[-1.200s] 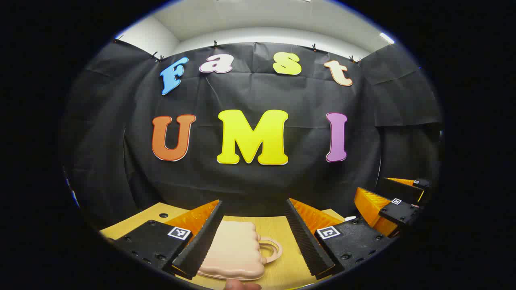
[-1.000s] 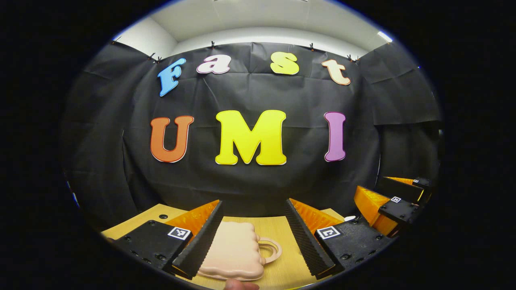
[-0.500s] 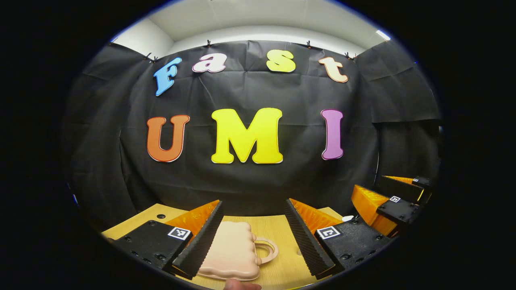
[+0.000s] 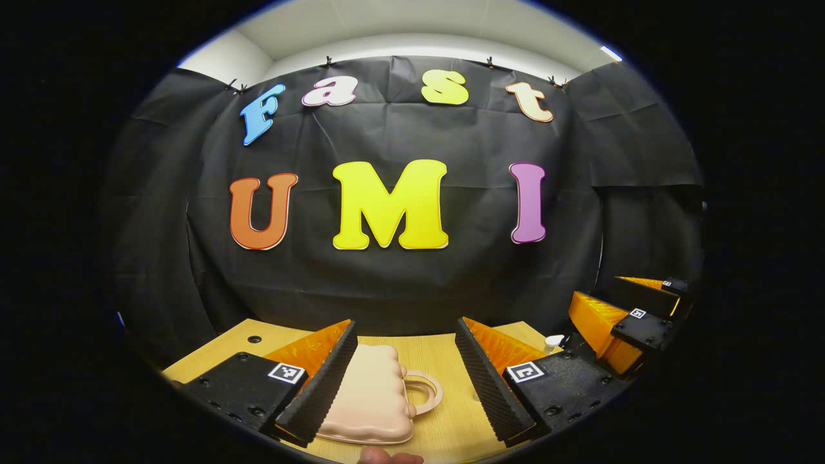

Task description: First open the suitcase, pack the skin care products into it, and then close the suitcase.

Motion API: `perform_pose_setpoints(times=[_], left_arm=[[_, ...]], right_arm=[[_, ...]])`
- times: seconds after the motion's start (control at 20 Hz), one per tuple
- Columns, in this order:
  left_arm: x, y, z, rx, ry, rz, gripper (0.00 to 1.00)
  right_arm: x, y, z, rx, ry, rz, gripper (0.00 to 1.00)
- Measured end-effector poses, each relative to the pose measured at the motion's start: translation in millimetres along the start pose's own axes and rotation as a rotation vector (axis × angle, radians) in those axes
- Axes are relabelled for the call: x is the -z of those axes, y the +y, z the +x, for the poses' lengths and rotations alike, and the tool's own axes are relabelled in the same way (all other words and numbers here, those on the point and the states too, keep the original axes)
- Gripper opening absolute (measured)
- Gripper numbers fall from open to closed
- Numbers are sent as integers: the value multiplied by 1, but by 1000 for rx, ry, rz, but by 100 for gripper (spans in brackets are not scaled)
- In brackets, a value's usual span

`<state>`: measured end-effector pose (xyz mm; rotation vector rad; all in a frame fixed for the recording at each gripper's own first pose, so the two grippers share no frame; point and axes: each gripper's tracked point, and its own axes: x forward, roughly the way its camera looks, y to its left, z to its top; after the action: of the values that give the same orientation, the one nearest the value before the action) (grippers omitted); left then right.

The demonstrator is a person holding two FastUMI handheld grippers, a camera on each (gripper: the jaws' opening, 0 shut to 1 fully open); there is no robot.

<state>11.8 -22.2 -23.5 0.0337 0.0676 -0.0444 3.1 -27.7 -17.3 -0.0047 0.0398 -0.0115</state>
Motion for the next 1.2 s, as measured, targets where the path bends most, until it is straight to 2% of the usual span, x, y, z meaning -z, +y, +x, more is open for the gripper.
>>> perform_pose_setpoints(times=[0.1, 0.2, 0.4, 0.55, 0.7, 0.8, 0.95, 1.2], left_arm=[[7, -7, 4, 27, 7, 41, 98], [20, -11, 9, 49, 29, 131, 98], [79, -20, 23, 95, 156, 285, 99], [121, -43, 32, 160, 244, 408, 99], [165, -54, 44, 193, 307, 616, 98], [188, -53, 58, 175, 336, 747, 97], [228, -38, 76, 144, 422, 872, 98], [255, -35, 92, 117, 497, 970, 95]], right_arm=[[10, -7, 2, 0, 19, -26, 78], [18, -19, 4, 8, 37, -47, 78], [33, -51, 2, 49, 62, -70, 78], [51, -76, -5, 75, 101, -85, 78], [71, -101, -13, 92, 145, -101, 77], [81, -119, -16, 98, 169, -102, 77], [91, -137, -13, 100, 189, -97, 78], [103, -158, -14, 100, 200, -94, 78]])
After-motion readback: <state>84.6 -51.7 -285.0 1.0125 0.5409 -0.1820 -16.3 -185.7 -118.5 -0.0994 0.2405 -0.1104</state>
